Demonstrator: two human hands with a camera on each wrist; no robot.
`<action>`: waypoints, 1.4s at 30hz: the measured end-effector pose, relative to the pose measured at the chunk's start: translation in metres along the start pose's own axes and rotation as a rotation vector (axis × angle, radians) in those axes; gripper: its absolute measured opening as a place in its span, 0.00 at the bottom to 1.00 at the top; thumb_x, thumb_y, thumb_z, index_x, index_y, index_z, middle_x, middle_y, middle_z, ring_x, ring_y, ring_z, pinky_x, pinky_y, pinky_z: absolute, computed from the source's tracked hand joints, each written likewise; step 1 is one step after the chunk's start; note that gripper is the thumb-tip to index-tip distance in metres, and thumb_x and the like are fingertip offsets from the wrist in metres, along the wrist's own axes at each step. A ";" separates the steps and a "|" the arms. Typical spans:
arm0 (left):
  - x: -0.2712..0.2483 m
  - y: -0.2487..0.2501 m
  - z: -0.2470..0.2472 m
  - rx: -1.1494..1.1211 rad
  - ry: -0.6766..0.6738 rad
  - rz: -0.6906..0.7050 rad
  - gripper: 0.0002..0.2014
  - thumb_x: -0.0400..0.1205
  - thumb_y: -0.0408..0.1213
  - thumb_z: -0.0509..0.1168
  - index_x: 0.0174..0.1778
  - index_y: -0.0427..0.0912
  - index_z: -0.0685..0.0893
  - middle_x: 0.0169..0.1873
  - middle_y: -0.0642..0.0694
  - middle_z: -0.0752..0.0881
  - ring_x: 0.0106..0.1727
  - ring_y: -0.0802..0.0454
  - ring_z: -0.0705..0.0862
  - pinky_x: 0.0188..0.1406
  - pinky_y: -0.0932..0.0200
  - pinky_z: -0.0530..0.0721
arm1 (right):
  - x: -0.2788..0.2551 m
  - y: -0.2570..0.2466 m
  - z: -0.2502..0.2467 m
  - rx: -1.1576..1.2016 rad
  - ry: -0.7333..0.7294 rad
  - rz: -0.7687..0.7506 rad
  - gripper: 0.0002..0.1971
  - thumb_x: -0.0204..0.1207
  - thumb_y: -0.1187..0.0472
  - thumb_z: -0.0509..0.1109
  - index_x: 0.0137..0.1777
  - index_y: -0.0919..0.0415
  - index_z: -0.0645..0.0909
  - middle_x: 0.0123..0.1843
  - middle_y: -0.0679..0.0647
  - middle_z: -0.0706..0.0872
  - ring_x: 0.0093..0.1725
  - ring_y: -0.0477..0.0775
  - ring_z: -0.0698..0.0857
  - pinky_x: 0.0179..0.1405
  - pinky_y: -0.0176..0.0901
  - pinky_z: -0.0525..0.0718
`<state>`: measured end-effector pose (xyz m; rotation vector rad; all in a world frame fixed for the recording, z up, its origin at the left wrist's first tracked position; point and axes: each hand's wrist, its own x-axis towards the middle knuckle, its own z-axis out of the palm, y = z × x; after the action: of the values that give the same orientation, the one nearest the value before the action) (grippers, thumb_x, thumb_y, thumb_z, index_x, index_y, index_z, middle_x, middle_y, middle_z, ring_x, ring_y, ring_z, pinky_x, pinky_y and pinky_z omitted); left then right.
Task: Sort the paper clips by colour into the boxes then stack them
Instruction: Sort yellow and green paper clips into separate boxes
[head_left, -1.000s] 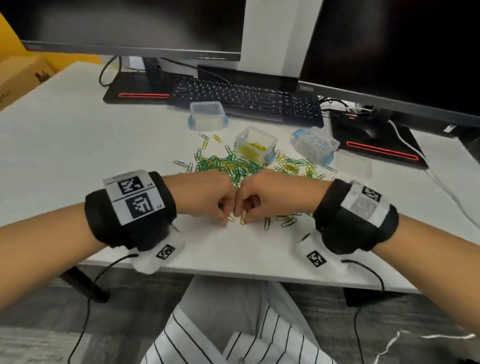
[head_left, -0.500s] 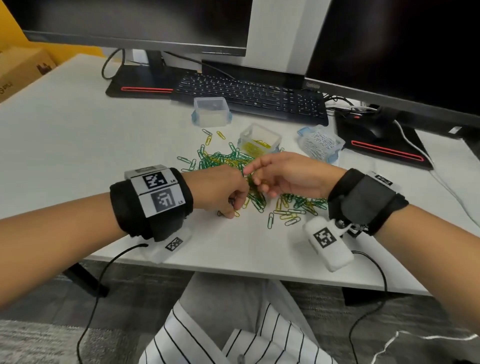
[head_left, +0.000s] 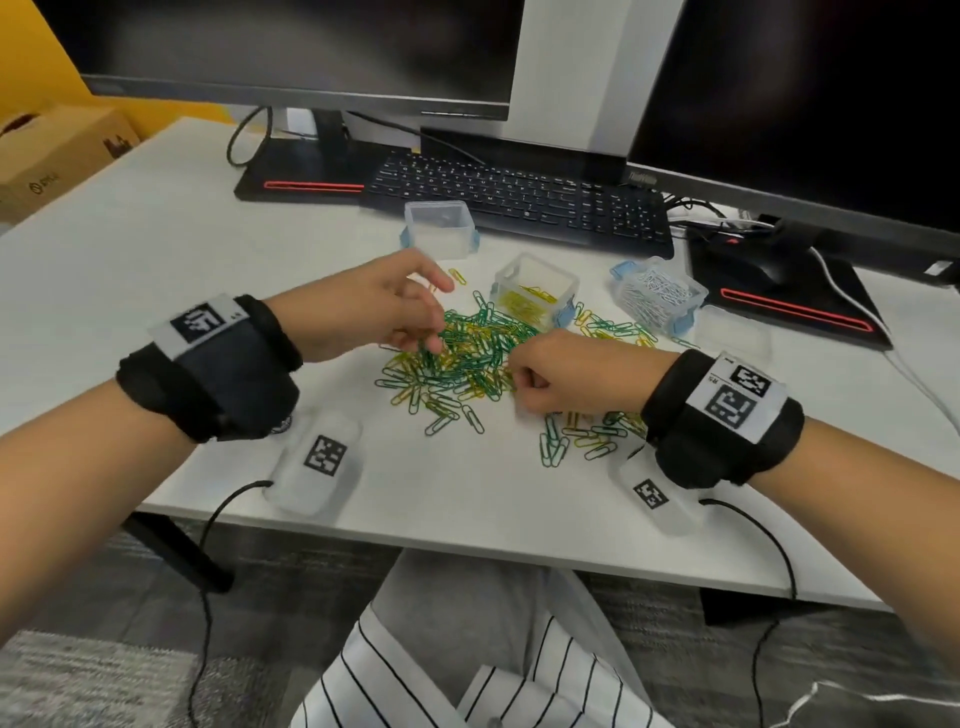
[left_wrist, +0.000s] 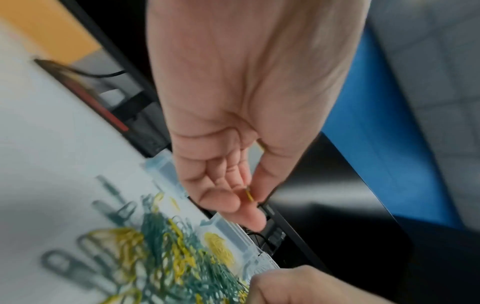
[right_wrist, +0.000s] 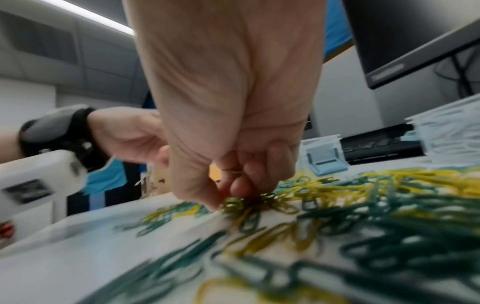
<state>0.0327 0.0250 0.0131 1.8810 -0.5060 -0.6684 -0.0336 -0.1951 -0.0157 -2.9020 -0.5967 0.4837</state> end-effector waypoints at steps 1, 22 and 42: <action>-0.001 -0.004 -0.002 -0.101 0.005 -0.063 0.09 0.84 0.24 0.57 0.56 0.39 0.77 0.34 0.43 0.82 0.34 0.51 0.80 0.33 0.61 0.79 | 0.000 0.002 -0.003 0.056 0.028 0.009 0.07 0.80 0.61 0.64 0.42 0.62 0.78 0.36 0.51 0.80 0.33 0.47 0.74 0.34 0.42 0.73; 0.004 -0.024 -0.011 0.848 -0.101 0.000 0.08 0.72 0.38 0.77 0.42 0.44 0.85 0.36 0.49 0.82 0.41 0.50 0.81 0.40 0.59 0.77 | 0.036 -0.020 -0.005 0.201 0.059 0.190 0.11 0.80 0.56 0.71 0.47 0.65 0.87 0.39 0.49 0.85 0.38 0.47 0.81 0.29 0.27 0.72; -0.007 -0.033 -0.012 0.012 -0.098 -0.181 0.08 0.85 0.28 0.59 0.57 0.39 0.80 0.32 0.47 0.82 0.34 0.54 0.76 0.32 0.62 0.72 | 0.015 -0.007 -0.023 0.253 0.248 0.230 0.05 0.78 0.61 0.69 0.49 0.60 0.84 0.33 0.41 0.74 0.30 0.39 0.71 0.25 0.26 0.67</action>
<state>0.0363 0.0500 -0.0123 1.9277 -0.4052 -0.8822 -0.0152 -0.1841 0.0029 -2.7368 -0.1542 0.2002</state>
